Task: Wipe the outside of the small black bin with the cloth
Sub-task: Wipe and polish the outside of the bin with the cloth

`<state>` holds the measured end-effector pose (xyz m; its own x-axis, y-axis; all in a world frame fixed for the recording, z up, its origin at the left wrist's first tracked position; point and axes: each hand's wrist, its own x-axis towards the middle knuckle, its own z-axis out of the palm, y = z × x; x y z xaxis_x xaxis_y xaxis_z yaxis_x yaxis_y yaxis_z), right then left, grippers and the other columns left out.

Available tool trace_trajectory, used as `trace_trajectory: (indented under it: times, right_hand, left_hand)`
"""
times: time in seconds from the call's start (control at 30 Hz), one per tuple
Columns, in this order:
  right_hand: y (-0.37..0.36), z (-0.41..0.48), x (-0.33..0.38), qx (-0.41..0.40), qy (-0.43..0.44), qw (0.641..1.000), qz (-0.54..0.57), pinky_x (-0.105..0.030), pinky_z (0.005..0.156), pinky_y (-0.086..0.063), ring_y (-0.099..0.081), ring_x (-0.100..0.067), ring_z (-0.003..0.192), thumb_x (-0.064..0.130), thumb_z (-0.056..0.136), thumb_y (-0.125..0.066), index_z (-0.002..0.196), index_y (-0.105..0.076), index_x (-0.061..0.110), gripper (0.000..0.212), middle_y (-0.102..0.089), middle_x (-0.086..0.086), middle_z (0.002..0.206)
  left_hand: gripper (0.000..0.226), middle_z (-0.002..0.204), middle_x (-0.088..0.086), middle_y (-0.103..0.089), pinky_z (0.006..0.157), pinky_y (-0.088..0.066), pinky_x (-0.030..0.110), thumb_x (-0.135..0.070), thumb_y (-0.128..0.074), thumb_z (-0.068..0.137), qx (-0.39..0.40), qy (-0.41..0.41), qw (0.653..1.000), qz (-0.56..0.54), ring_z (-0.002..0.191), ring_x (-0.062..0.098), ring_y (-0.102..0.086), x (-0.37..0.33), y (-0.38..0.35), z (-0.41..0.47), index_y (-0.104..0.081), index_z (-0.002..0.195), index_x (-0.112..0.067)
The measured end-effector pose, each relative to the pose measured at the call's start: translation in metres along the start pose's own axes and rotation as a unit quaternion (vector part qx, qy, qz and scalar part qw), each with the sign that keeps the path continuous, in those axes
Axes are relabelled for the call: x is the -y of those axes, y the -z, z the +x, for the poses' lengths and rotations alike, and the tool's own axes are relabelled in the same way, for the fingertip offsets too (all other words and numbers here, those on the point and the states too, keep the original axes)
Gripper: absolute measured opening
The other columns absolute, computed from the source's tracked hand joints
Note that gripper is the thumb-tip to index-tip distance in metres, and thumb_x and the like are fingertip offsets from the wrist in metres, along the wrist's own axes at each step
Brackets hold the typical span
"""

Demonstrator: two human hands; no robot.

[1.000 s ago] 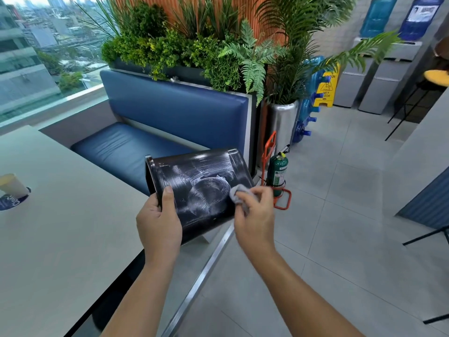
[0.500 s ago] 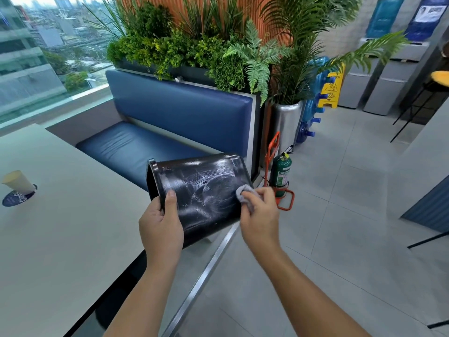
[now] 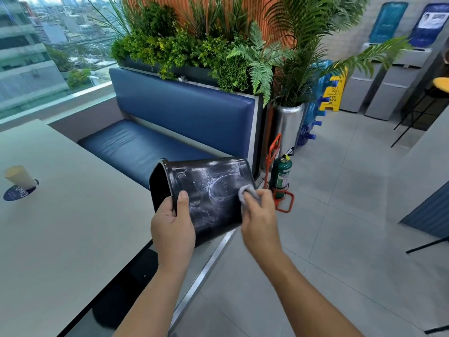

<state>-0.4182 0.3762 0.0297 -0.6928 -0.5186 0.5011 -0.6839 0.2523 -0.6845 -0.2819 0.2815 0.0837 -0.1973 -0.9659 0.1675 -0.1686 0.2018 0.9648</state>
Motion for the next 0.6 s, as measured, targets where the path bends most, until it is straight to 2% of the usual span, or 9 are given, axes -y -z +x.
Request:
trace_trajectory:
  times: [0.07,0.13,0.23,0.3,0.4,0.53,0.6]
  right_hand:
    - [0.004,0.021,-0.007,-0.025,-0.036,0.999,-0.024,-0.045,0.089,-0.053,-0.052,-0.022,0.100,0.008,0.104,-0.056,0.117,-0.068,0.005,0.018,-0.043,0.004,0.109]
    - [0.006,0.040,0.001,-0.048,-0.039,0.998,-0.024,-0.046,0.088,-0.052,-0.053,-0.023,0.098,0.005,0.103,-0.056,0.117,-0.070,0.004,0.020,-0.046,-0.001,0.108]
    - [0.003,0.050,0.029,-0.047,0.012,0.999,-0.023,-0.046,0.087,-0.052,-0.055,-0.029,0.098,0.001,0.100,-0.056,0.116,-0.070,0.004,0.022,-0.051,-0.007,0.110]
    - [-0.002,0.036,0.049,-0.026,0.050,0.998,-0.024,-0.044,0.087,-0.053,-0.055,-0.031,0.099,0.000,0.098,-0.057,0.120,-0.069,0.004,0.025,-0.054,-0.010,0.112]
    - [0.001,0.003,0.050,0.007,0.080,0.997,-0.006,-0.036,0.090,-0.051,-0.056,-0.029,0.099,0.002,0.100,-0.058,0.125,-0.068,0.005,0.028,-0.054,-0.008,0.114]
    - [0.020,0.015,0.016,-0.045,-0.008,0.999,-0.004,-0.025,0.088,-0.049,-0.052,-0.015,0.093,0.012,0.104,-0.058,0.118,-0.072,0.007,0.020,-0.046,0.001,0.107]
    - [0.024,0.037,0.011,-0.071,-0.058,0.996,-0.022,-0.014,0.082,-0.044,-0.051,-0.015,0.088,0.011,0.105,-0.057,0.113,-0.073,0.009,0.018,-0.044,0.002,0.104]
  left_hand:
    - [0.046,0.068,0.019,-0.050,0.060,-0.037,0.033,-0.039,-0.056,0.110,0.011,-0.002,1.000,0.000,0.061,0.012,-0.041,0.000,-0.002,-0.009,-0.059,0.085,0.000]
    - [0.041,0.064,0.010,-0.054,0.056,-0.037,0.024,-0.036,-0.055,0.110,0.018,-0.004,1.000,0.000,0.058,0.007,-0.045,-0.003,-0.004,-0.016,-0.062,0.082,-0.008]
    - [0.035,0.062,-0.010,-0.054,0.054,-0.037,0.014,-0.032,-0.053,0.111,0.026,-0.012,0.999,0.016,0.059,0.001,-0.052,-0.010,-0.009,-0.020,-0.060,0.079,-0.020]
    - [0.031,0.067,-0.011,-0.060,0.055,-0.037,0.011,-0.032,-0.053,0.111,0.028,-0.022,0.999,0.029,0.064,-0.001,-0.056,-0.012,-0.011,-0.017,-0.062,0.083,-0.022]
    - [0.029,0.070,-0.008,-0.063,0.056,-0.038,0.014,-0.032,-0.053,0.111,0.028,-0.038,0.998,0.043,0.067,0.002,-0.059,-0.007,-0.006,-0.012,-0.063,0.085,-0.022]
    - [0.026,0.073,-0.003,-0.067,0.058,-0.043,0.014,-0.032,-0.054,0.110,0.057,-0.050,0.997,0.034,0.072,0.011,-0.060,-0.004,0.004,-0.015,-0.065,0.089,-0.021]
    - [0.027,0.069,-0.008,-0.064,0.057,-0.043,0.014,-0.034,-0.054,0.110,0.070,-0.049,0.996,0.037,0.068,0.010,-0.059,-0.004,0.006,-0.019,-0.066,0.089,-0.021]
